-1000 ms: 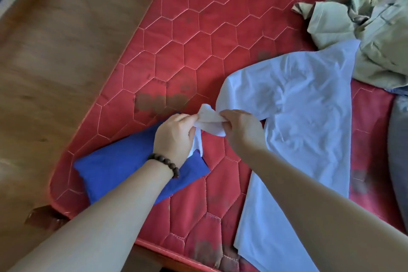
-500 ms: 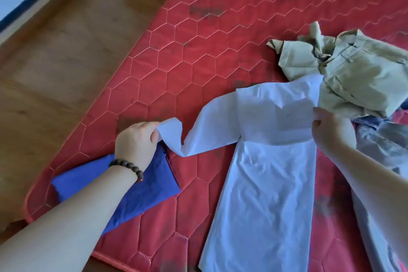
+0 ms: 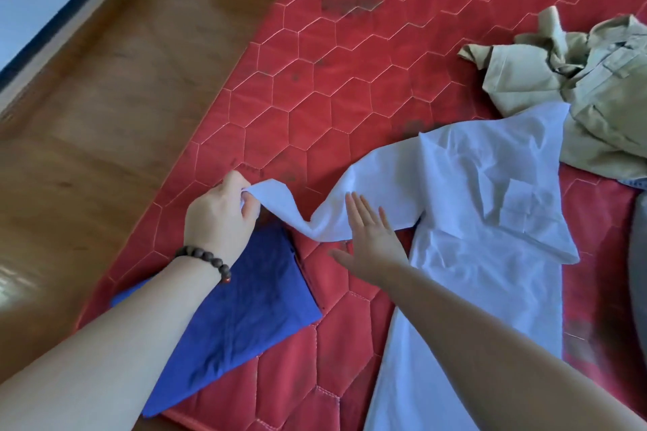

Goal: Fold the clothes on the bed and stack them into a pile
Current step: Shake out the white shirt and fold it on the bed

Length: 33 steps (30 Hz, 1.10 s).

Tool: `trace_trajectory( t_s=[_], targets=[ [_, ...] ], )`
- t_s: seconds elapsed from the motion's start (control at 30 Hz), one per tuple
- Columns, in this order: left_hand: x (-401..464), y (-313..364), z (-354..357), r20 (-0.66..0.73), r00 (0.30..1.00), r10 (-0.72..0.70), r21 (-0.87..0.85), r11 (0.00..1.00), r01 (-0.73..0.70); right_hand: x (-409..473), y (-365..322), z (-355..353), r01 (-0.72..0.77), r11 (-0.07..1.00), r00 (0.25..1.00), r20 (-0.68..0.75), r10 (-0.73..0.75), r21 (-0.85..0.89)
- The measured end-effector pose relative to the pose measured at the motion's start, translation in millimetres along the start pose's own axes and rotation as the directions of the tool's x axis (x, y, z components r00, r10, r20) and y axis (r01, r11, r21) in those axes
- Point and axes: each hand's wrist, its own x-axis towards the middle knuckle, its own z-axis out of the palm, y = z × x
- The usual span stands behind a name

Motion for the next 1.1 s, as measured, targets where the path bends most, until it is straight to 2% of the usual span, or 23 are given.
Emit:
trace_trajectory(
  t_s=[0.1, 0.17, 0.27, 0.3, 0.37, 0.4, 0.43, 0.47, 0.5, 0.53, 0.63, 0.73, 0.87, 0.97, 1.03, 1.1],
  targets=[
    [20, -16, -9, -0.021, 0.999, 0.033, 0.004, 0.999, -0.033, 25, -22, 13, -0.060, 0.998, 0.997, -0.051, 0.061, 0.018],
    [37, -26, -19, -0.062, 0.991, 0.115, 0.046, 0.993, -0.112, 40, -33, 15, -0.095, 0.995, 0.990, -0.104, 0.097, 0.020],
    [48, -46, -31, -0.098, 0.954, 0.285, 0.200, 0.944, -0.261, 52, -37, 18, -0.123, 0.992, 0.958, -0.255, 0.129, 0.038],
    [43, -57, -32, -0.089, 0.946, 0.312, 0.270, 0.922, -0.278, 53, -37, 20, -0.125, 0.991, 0.957, -0.258, 0.132, 0.042],
    [23, -81, -24, 0.078, 0.965, 0.250, 0.322, 0.910, -0.262, 52, -36, 28, -0.119, 0.993, 0.983, -0.138, 0.120, 0.015],
    [9, -92, -18, 0.261, 0.955, 0.142, 0.349, 0.908, -0.230, 49, -36, 32, -0.109, 0.994, 0.993, -0.048, 0.108, -0.017],
    [-6, -104, -10, 0.442, 0.897, -0.004, 0.393, 0.900, -0.190, 47, -36, 37, -0.094, 0.994, 0.995, 0.035, 0.095, -0.050],
    [-19, -115, -2, 0.553, 0.823, -0.128, 0.440, 0.884, -0.158, 46, -36, 40, -0.080, 0.994, 0.992, 0.090, 0.086, -0.069],
    [-29, -125, 6, 0.604, 0.773, -0.194, 0.462, 0.875, -0.141, 46, -36, 42, -0.073, 0.995, 0.991, 0.109, 0.080, -0.070],
    [-33, -132, 14, 0.605, 0.769, -0.206, 0.451, 0.885, -0.118, 48, -36, 43, -0.068, 0.996, 0.993, 0.097, 0.073, -0.057],
    [-24, -141, 38, 0.517, 0.838, -0.174, 0.376, 0.926, -0.039, 65, -38, 41, -0.034, 0.999, 0.999, -0.016, 0.034, -0.005],
    [7, -145, 63, 0.462, 0.868, -0.183, 0.314, 0.949, 0.033, 98, -37, 32, -0.027, 0.999, 0.993, -0.112, 0.023, -0.037],
    [41, -149, 89, 0.378, 0.915, -0.140, 0.269, 0.962, 0.036, 131, -24, 33, -0.056, 0.986, 0.998, -0.023, 0.053, -0.157],
    [46, -148, 91, 0.465, 0.878, -0.111, 0.352, 0.934, -0.068, 134, -17, 40, -0.059, 0.980, 0.998, -0.011, 0.058, -0.193],
    [47, -152, 84, 0.488, 0.863, -0.129, 0.204, 0.979, 0.031, 131, -17, 42, -0.069, 0.984, 0.997, -0.039, 0.064, -0.166],
    [51, -159, 69, 0.430, 0.888, -0.164, 0.013, 0.984, 0.175, 127, -17, 42, -0.092, 0.986, 0.991, -0.112, 0.077, -0.140]
  ],
)
